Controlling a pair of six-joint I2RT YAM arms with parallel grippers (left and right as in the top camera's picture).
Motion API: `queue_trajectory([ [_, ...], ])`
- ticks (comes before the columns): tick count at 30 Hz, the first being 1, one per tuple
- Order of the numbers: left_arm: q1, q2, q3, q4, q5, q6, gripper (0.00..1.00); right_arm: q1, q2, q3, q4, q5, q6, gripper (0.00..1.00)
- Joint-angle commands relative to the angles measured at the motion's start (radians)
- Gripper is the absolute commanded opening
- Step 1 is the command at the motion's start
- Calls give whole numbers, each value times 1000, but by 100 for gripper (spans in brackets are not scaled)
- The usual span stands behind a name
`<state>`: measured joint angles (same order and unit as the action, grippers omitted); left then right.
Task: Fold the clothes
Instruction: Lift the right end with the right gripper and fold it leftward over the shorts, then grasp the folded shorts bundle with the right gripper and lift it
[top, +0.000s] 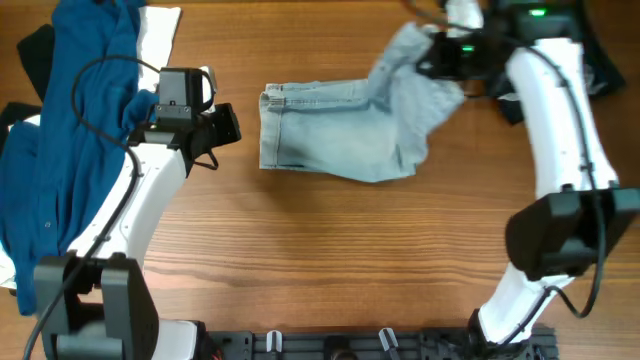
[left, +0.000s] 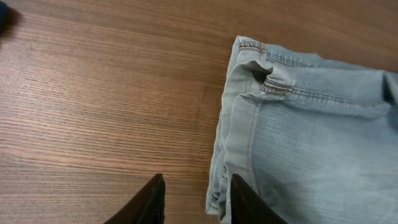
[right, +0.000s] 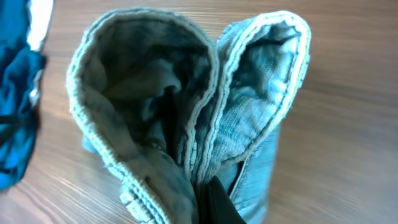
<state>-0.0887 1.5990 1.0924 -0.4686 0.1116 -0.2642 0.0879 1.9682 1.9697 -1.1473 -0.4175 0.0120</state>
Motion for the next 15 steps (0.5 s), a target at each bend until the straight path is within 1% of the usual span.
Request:
queue_trajectory([
  [1, 2, 38, 0, -3, -21, 21, 38, 130, 27, 31, 44, 2, 103, 4],
  [2, 2, 42, 0, -5, -32, 21, 37, 182, 65, 31, 69, 5, 117, 4],
  [6, 2, 49, 0, -8, -43, 21, 37, 314, 187, 31, 194, 10, 205, 4],
  [10, 2, 53, 0, -12, -43, 21, 36, 376, 237, 31, 315, 13, 288, 4],
  [11, 2, 53, 0, -11, -43, 21, 36, 393, 237, 31, 360, 5, 295, 6],
  [12, 2, 53, 0, -9, -43, 21, 36, 404, 237, 31, 384, 6, 315, 22],
  [13, 2, 53, 0, -8, -43, 21, 36, 424, 237, 31, 418, 5, 348, 60],
  [14, 2, 53, 0, -8, -43, 21, 35, 443, 237, 31, 443, -2, 360, 88],
  [15, 2, 53, 0, -8, -43, 21, 34, 466, 237, 31, 472, -46, 341, 97],
])
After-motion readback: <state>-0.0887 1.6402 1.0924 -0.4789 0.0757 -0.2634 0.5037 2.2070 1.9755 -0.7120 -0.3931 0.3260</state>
